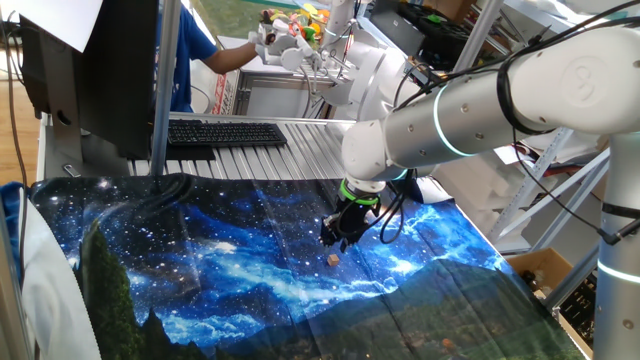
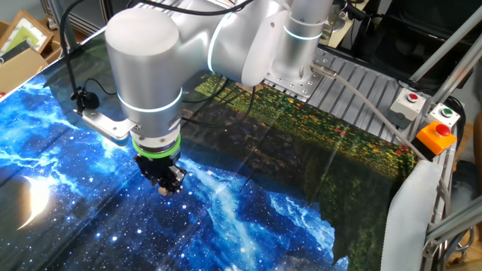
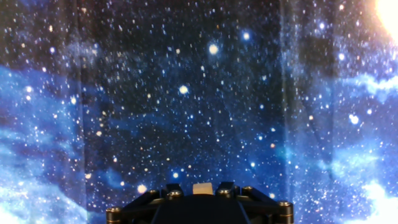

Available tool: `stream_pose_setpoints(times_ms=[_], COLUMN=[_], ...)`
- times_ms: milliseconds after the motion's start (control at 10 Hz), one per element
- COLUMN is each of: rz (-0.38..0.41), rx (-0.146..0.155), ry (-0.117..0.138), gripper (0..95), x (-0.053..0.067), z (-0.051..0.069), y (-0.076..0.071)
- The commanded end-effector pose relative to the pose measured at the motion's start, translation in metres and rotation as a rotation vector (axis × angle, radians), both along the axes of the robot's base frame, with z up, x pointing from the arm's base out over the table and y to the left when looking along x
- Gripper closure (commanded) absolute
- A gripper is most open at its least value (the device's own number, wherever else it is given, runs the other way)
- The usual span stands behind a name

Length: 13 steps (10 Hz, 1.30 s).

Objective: Pick up the small block on the left and move it to the right

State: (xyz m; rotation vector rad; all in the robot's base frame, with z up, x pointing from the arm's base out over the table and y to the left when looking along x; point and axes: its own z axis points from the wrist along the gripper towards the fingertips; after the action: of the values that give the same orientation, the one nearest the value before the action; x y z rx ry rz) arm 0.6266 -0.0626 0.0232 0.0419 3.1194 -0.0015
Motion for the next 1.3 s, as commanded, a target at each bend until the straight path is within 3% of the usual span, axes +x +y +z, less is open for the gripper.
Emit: stream_pose_setpoints(times_ms=[100, 800, 900, 1100, 1200, 1300], rz=[0.001, 0.003, 0.009, 0.018, 0.026, 0.026], rx=[0.002, 0.004, 0.004, 0.006, 0.01, 0.01], ry=[-0.001, 0.003, 0.005, 0.007, 0.007, 0.007], gripper=[57.0, 57.0, 76.0, 76.0, 95.0, 95.0], x=[-0.0009, -0.0009, -0.0013, -0.0015, -0.0018, -0.0018], z=[-0.0032, -0.0102, -0.0112, -0.0114, -0.0117, -0.0117], y=[-0.0005, 0.0002, 0.0003, -0.0004, -0.0014, -0.0014])
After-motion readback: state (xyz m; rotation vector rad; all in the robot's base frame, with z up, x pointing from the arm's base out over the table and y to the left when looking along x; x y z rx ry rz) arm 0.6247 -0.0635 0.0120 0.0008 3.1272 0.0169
